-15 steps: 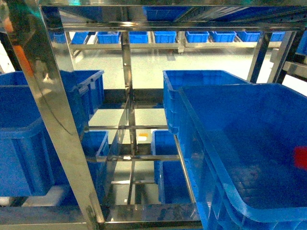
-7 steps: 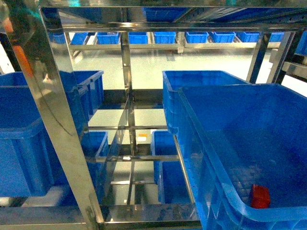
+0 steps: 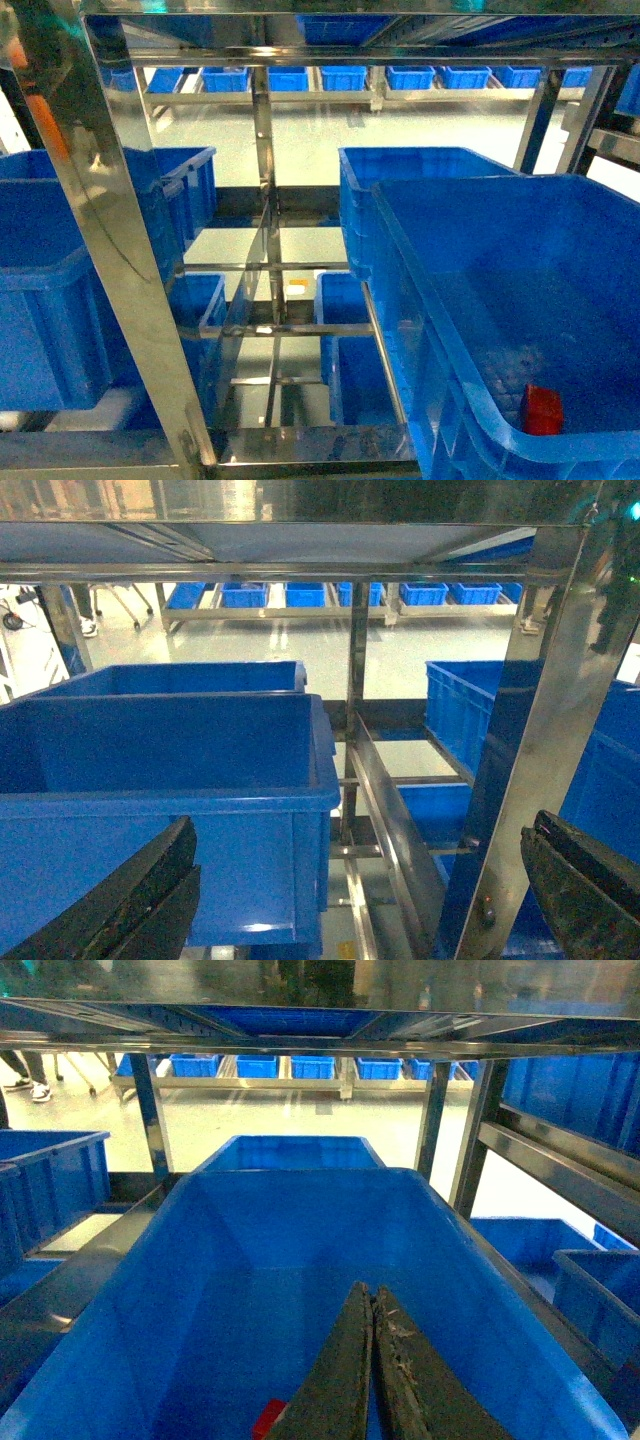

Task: Pick red block from blue box to shelf

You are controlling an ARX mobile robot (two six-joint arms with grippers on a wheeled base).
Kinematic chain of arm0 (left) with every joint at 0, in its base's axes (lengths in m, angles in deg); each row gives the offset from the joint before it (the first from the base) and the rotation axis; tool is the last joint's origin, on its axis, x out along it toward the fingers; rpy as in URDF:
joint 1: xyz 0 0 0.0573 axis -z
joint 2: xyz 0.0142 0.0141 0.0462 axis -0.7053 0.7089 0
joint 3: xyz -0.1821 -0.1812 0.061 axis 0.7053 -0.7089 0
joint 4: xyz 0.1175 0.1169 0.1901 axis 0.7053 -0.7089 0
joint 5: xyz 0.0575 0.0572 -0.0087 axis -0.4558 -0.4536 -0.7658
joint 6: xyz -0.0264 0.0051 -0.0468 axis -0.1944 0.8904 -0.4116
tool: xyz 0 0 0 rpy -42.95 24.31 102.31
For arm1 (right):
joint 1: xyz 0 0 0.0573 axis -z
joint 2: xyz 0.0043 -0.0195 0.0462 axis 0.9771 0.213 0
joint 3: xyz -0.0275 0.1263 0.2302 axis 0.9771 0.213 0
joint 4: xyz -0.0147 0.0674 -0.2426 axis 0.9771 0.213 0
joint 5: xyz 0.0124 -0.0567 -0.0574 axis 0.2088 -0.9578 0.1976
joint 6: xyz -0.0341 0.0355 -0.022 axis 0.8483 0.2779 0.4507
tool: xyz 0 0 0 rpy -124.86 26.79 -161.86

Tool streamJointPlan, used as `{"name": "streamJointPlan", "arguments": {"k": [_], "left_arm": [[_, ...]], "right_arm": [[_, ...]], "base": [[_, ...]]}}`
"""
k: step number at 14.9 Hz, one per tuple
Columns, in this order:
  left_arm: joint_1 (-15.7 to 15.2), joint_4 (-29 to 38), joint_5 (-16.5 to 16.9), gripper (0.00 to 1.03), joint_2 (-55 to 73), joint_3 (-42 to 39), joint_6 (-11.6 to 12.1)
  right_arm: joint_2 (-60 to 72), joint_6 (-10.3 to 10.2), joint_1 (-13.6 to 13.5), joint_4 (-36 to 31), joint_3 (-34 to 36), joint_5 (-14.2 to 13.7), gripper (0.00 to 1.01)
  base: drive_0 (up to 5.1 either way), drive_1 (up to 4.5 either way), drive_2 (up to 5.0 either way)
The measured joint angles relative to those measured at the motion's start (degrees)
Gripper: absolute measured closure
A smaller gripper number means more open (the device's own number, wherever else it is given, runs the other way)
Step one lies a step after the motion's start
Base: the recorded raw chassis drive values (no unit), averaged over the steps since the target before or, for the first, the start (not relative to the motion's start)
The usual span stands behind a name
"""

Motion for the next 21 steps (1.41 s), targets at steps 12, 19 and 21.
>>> {"name": "streamJointPlan", "arguments": {"k": [12,19,21], "left_arm": [[0.0,0.0,0.0,0.05,0.0,0.0,0.0],[0.0,0.0,0.0,0.05,0.0,0.0,0.0],[0.0,0.0,0.0,0.05,0.0,0.0,0.0]], "right_arm": [[-19.7,0.0,0.0,19.0,0.0,0.0,0.99],[-30.8,0.0,0.0,30.5,0.0,0.2,1.0],[-30.8,0.0,0.0,30.7,0.0,0.2,0.99]], "base": [[0.0,0.0,0.0],[0.0,0.0,0.0],[0.0,0.0,0.0]]}}
